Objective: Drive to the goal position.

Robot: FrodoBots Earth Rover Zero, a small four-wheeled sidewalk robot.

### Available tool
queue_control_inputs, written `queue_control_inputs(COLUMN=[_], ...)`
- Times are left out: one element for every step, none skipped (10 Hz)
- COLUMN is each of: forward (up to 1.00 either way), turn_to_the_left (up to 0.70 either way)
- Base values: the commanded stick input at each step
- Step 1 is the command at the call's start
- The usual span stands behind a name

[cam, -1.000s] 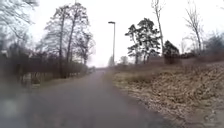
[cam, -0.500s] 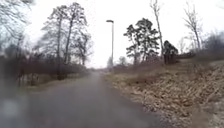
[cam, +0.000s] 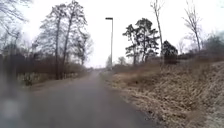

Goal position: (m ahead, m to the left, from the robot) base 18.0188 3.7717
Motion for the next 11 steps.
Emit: queue_control_inputs(forward=[0.7,0.7,0.7,0.7,0.7,0.7,0.7,0.7,0.7,0.7,0.7], turn_to_the_left=[0.0,0.0,0.0,0.0,0.0,0.0,0.0,0.0,0.19,0.35,0.35])
